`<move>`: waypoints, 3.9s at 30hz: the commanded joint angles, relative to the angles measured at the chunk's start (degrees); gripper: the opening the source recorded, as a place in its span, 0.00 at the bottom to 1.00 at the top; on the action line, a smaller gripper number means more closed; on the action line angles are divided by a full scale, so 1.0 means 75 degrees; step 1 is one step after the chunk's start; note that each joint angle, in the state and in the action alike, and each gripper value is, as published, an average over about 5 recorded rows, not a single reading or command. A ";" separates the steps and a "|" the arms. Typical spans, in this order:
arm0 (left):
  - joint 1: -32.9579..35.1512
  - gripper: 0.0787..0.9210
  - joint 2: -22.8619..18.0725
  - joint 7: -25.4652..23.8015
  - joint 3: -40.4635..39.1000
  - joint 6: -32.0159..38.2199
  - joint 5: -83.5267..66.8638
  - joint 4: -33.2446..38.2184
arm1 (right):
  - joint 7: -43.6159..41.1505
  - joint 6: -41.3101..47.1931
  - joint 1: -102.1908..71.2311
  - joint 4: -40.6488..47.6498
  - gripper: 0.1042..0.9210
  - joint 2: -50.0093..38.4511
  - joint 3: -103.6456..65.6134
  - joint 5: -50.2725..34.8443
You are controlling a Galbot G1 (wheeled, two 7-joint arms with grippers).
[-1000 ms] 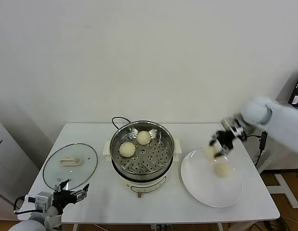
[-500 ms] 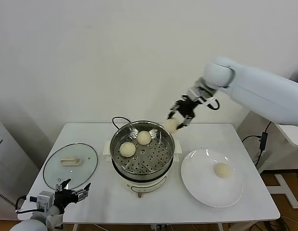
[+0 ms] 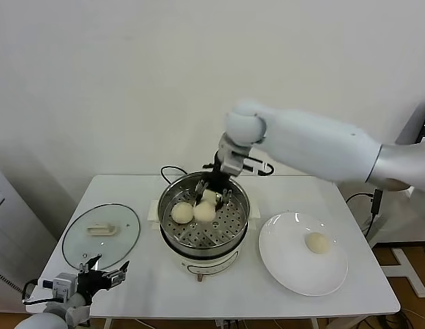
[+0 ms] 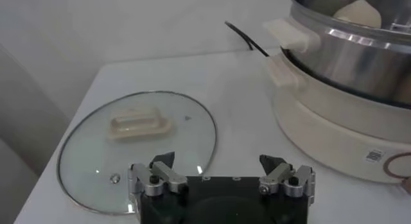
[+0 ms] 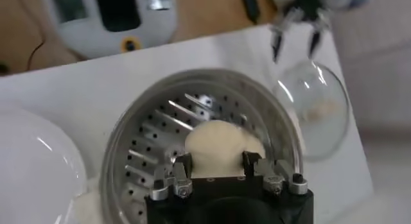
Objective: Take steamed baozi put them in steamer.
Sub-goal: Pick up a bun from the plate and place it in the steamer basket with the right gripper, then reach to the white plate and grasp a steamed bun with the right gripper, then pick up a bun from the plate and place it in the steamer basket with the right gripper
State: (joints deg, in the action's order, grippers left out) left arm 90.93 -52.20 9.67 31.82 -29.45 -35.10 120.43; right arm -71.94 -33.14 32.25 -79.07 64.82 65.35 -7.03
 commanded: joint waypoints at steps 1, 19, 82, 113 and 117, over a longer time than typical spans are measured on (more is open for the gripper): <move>0.0009 0.88 -0.0002 -0.0005 0.0004 0.0007 0.0003 0.0003 | -0.0152 -0.1435 -0.0995 -0.0333 0.49 0.0359 -0.0237 0.1734; -0.0029 0.88 -0.0010 -0.0006 -0.0030 -0.0003 0.0003 -0.0064 | 0.0013 -0.1742 -0.2043 -0.0216 0.54 0.0506 -0.0801 0.2884; 0.0031 0.88 -0.0009 -0.0018 0.0089 -0.0010 -0.0002 0.0041 | -0.0056 0.3219 -0.3930 0.3331 0.88 -0.3145 -0.2268 0.1459; 0.0042 0.88 -0.0035 -0.0003 0.0013 -0.0027 0.0053 0.0087 | 0.0299 0.3289 -0.4580 0.3277 0.44 -0.3121 -0.2995 0.1949; 0.0053 0.88 -0.0060 0.0017 0.0027 -0.0055 0.0071 0.0131 | 0.0247 0.3504 -0.4216 0.2953 0.38 -0.3373 -0.2579 0.1473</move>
State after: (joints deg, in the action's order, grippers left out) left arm 91.29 -52.56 9.74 31.95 -29.78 -34.63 121.29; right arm -69.94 -8.29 -1.27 -54.35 41.47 43.80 6.95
